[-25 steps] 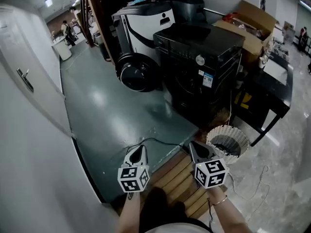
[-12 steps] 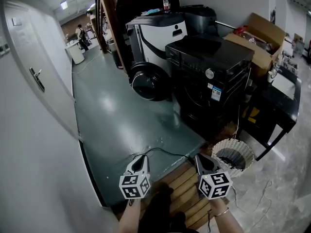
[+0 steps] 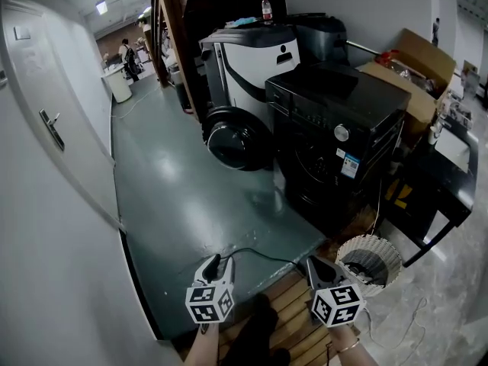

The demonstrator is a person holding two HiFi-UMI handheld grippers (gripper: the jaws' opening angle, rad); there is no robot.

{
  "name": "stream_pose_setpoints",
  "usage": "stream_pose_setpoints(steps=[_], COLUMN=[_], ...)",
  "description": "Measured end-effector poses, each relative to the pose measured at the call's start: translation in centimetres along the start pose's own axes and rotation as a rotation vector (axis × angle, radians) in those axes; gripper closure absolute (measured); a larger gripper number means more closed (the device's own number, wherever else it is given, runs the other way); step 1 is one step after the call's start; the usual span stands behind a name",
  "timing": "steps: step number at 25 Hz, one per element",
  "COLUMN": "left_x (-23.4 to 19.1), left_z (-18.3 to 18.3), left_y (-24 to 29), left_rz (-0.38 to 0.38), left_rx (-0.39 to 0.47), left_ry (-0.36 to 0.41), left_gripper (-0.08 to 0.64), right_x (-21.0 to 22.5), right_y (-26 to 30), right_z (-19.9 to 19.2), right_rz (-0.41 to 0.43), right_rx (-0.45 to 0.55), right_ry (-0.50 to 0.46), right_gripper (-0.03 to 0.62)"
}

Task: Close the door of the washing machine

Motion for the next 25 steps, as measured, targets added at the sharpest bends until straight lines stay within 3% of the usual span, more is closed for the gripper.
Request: stream_pose_setpoints(steps=[10, 18, 25], left_x=[-8.7, -16.4, -21.1], left_z=[3.6, 10.5, 16.3], left_y=[11.6, 19.0, 23.0], left_rz=[0.019, 0.028, 0.043], left_rx=[-0.005, -0.023, -0.034], left_ry=[-0.015, -0.057, -0.075], left_gripper=[0.394, 0.382, 0.374], right_x=[0.2, -1.6, -2.8], right_y=[15.2, 26.9, 32.9], right_z=[2.5, 9.9, 15.2], right_rz=[0.033, 0.027, 0.012], right_rx=[-0.055, -0.086, -0.110], right_ry=[0.007, -0.012, -0.002], right_gripper=[0.584, 0.584, 0.584])
Point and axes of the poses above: the fingertips, and each gripper's own axes: y forward along the fingers, x to its right, z out of its top, the point moved 8 cm from there along -y, backward along the fingers, and after that the axes turned 4 degrees about -z, right-handed, at the moved point
